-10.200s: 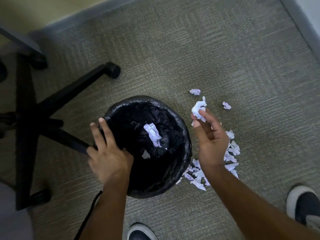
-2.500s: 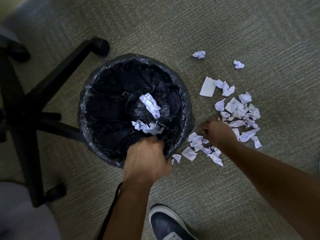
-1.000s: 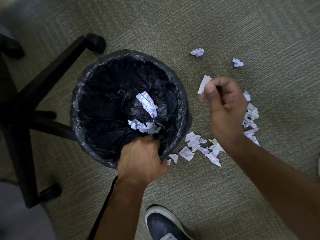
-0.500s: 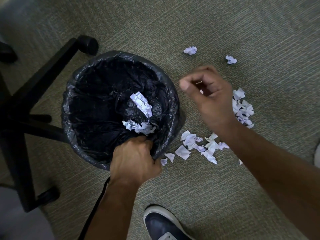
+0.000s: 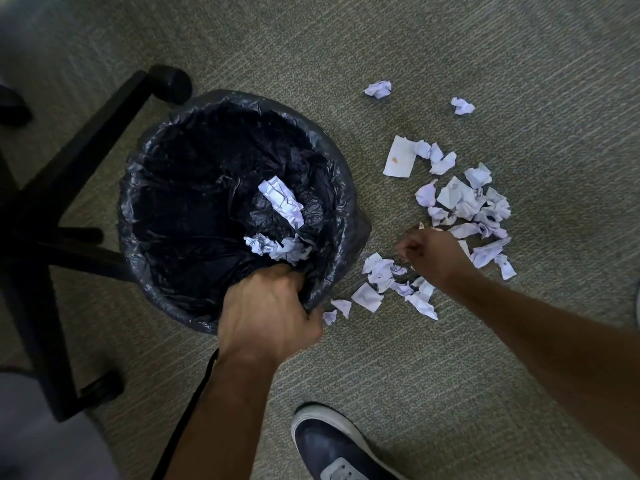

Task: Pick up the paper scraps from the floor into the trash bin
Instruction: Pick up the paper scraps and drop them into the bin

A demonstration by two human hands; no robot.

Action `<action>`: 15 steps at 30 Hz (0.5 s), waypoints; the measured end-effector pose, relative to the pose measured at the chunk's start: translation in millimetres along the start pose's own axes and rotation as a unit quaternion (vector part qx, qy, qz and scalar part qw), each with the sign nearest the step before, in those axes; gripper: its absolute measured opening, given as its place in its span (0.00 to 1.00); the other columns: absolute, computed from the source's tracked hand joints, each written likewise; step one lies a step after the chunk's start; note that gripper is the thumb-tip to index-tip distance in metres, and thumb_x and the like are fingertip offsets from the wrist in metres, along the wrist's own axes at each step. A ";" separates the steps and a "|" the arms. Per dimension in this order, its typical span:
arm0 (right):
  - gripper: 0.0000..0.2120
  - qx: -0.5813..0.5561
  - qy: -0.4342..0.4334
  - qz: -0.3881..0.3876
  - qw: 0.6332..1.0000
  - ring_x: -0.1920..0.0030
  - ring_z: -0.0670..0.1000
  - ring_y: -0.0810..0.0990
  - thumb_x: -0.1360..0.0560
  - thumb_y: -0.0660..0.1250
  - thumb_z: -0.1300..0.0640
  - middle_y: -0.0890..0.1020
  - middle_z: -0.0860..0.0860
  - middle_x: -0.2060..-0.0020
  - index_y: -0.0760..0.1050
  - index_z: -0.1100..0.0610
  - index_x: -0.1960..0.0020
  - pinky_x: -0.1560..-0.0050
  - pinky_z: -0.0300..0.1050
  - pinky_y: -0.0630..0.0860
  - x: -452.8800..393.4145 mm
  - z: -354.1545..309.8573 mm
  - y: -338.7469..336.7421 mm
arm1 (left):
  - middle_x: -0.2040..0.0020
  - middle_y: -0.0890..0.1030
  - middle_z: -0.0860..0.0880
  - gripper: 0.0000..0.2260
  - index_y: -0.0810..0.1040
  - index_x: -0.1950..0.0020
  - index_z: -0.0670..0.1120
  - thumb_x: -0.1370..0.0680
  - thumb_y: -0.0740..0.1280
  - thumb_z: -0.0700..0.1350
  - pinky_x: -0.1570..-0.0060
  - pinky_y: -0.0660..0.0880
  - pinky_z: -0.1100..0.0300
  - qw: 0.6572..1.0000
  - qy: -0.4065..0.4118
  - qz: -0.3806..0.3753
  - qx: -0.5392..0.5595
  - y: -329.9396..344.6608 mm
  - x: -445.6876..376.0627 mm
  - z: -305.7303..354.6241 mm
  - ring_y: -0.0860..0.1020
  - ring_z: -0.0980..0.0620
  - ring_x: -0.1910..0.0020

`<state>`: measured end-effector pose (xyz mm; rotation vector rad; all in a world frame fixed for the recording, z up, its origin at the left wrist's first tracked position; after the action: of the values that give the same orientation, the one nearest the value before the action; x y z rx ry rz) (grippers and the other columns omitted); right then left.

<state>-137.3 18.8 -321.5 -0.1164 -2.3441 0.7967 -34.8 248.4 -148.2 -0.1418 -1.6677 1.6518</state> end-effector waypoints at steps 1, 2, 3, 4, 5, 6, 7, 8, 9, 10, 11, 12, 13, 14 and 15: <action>0.18 0.028 -0.017 0.005 0.999 0.65 0.51 0.77 0.28 0.65 0.68 0.78 0.49 0.69 0.74 0.48 0.69 0.65 0.41 0.69 -1.3 2.8 3.1 | 0.69 0.73 0.52 0.10 0.69 0.69 0.49 0.37 0.62 0.55 0.71 0.66 0.60 1.000 -0.001 0.000 -0.001 0.2 0.0 -0.1 0.75 0.45 0.71; 0.17 0.056 -0.042 0.012 0.998 0.65 0.53 0.78 0.28 0.65 0.68 0.77 0.50 0.68 0.75 0.49 0.68 0.64 0.43 0.69 -2.4 5.1 6.9 | 0.69 0.74 0.52 0.10 0.70 0.69 0.49 0.37 0.63 0.55 0.71 0.66 0.60 1.000 -0.001 0.000 -0.002 0.2 0.0 0.0 0.75 0.45 0.71; 0.12 0.087 -0.068 0.019 0.994 0.65 0.57 0.79 0.28 0.67 0.68 0.79 0.53 0.66 0.79 0.54 0.65 0.65 0.45 0.72 -2.6 6.0 10.2 | 0.69 0.73 0.53 0.10 0.69 0.69 0.49 0.37 0.63 0.55 0.71 0.67 0.60 1.000 -0.001 0.000 -0.003 0.5 -0.1 0.1 0.75 0.45 0.71; 0.07 0.117 -0.092 0.027 0.988 0.64 0.59 0.80 0.28 0.69 0.67 0.80 0.56 0.64 0.82 0.58 0.60 0.65 0.47 0.74 -2.4 5.9 12.9 | 0.69 0.73 0.53 0.10 0.69 0.69 0.49 0.37 0.63 0.54 0.71 0.67 0.60 1.000 -0.001 0.001 -0.005 0.5 0.0 0.3 0.75 0.45 0.71; 0.04 0.141 -0.110 0.033 0.983 0.64 0.61 0.81 0.27 0.70 0.66 0.81 0.58 0.63 0.83 0.60 0.56 0.65 0.48 0.75 -2.5 5.5 15.2 | 0.69 0.74 0.53 0.10 0.70 0.69 0.49 0.37 0.63 0.54 0.71 0.67 0.60 1.000 -0.001 0.002 -0.006 0.8 -0.1 0.3 0.75 0.45 0.71; 0.04 0.160 -0.123 0.036 0.979 0.63 0.61 0.81 0.27 0.70 0.65 0.81 0.58 0.62 0.83 0.60 0.55 0.66 0.48 0.75 -2.8 4.8 17.3 | 0.69 0.74 0.53 0.10 0.71 0.69 0.48 0.37 0.64 0.54 0.71 0.67 0.60 1.000 -0.002 0.004 -0.006 0.9 -0.1 0.3 0.76 0.44 0.70; 0.03 0.179 -0.129 0.036 0.975 0.63 0.61 0.82 0.27 0.70 0.64 0.80 0.58 0.61 0.82 0.60 0.55 0.66 0.48 0.75 -3.0 3.9 19.0 | 0.68 0.74 0.53 0.10 0.72 0.69 0.48 0.37 0.64 0.54 0.71 0.68 0.60 1.000 -0.003 0.005 -0.006 1.2 -0.1 0.3 0.76 0.44 0.70; 0.03 0.200 -0.129 0.034 0.971 0.62 0.60 0.82 0.26 0.69 0.64 0.80 0.56 0.60 0.82 0.59 0.55 0.67 0.46 0.73 -3.5 4.1 20.8 | 0.68 0.75 0.52 0.10 0.72 0.68 0.48 0.37 0.63 0.54 0.71 0.68 0.60 1.000 -0.004 0.004 -0.006 1.3 -0.1 0.3 0.76 0.44 0.70; 0.03 0.229 -0.124 0.026 0.965 0.61 0.60 0.82 0.26 0.69 0.63 0.80 0.55 0.58 0.81 0.58 0.55 0.68 0.44 0.70 -3.7 4.9 22.8 | 0.68 0.75 0.52 0.10 0.72 0.68 0.47 0.37 0.63 0.54 0.71 0.69 0.60 1.000 -0.004 0.004 -0.006 1.4 0.2 0.3 0.76 0.44 0.69; 0.04 0.261 -0.121 0.015 0.957 0.61 0.58 0.83 0.26 0.68 0.63 0.80 0.53 0.56 0.81 0.57 0.55 0.69 0.43 0.68 -4.1 6.0 24.6 | 0.67 0.75 0.52 0.11 0.73 0.68 0.47 0.37 0.63 0.55 0.70 0.70 0.59 1.000 -0.005 0.005 -0.005 1.3 0.5 0.4 0.77 0.44 0.69; 0.05 0.295 -0.125 0.005 0.947 0.61 0.57 0.83 0.26 0.68 0.64 0.80 0.52 0.55 0.81 0.56 0.55 0.69 0.42 0.66 -3.6 6.5 25.9 | 0.67 0.76 0.52 0.11 0.73 0.68 0.48 0.37 0.62 0.55 0.70 0.70 0.59 1.000 -0.004 0.007 -0.004 1.4 0.6 0.2 0.77 0.43 0.68; 0.06 0.323 -0.135 -0.006 0.937 0.62 0.56 0.83 0.27 0.68 0.65 0.80 0.51 0.55 0.81 0.55 0.56 0.71 0.41 0.65 -2.7 5.4 26.9 | 0.67 0.76 0.52 0.12 0.73 0.67 0.48 0.37 0.61 0.56 0.70 0.70 0.59 1.000 -0.004 0.010 -0.003 1.1 0.8 0.2 0.77 0.43 0.68; 0.06 0.348 -0.149 -0.017 0.926 0.64 0.56 0.83 0.29 0.69 0.65 0.80 0.51 0.56 0.81 0.55 0.58 0.73 0.41 0.65 -1.8 4.0 27.3 | 0.67 0.76 0.52 0.13 0.73 0.67 0.48 0.37 0.60 0.57 0.70 0.69 0.59 1.000 -0.004 0.012 -0.002 0.9 0.8 0.2 0.77 0.44 0.68; 0.07 0.365 -0.167 -0.018 0.915 0.67 0.55 0.82 0.32 0.71 0.66 0.80 0.52 0.59 0.81 0.56 0.60 0.74 0.42 0.66 -1.3 2.8 27.2 | 0.67 0.76 0.52 0.14 0.73 0.67 0.48 0.37 0.58 0.58 0.70 0.69 0.59 1.000 -0.004 0.012 -0.002 0.7 0.7 0.4 0.77 0.44 0.68; 0.07 0.375 -0.189 -0.011 0.908 0.69 0.56 0.81 0.35 0.73 0.67 0.80 0.53 0.62 0.80 0.56 0.62 0.76 0.42 0.67 -0.7 1.2 26.3 | 0.66 0.76 0.52 0.15 0.73 0.67 0.48 0.37 0.55 0.59 0.70 0.70 0.59 1.000 -0.004 0.012 -0.001 0.7 0.8 0.4 0.77 0.45 0.68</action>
<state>-140.5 39.3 -337.7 0.4279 -2.1872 1.7725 -35.9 248.6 -148.4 -0.1574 -1.6800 1.6697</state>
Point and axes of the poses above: each hand's wrist, its own x-axis away from the middle knuckle, its own y-axis out of the palm, z = x × y, the point moved 3 cm from there along -x, towards the middle knuckle
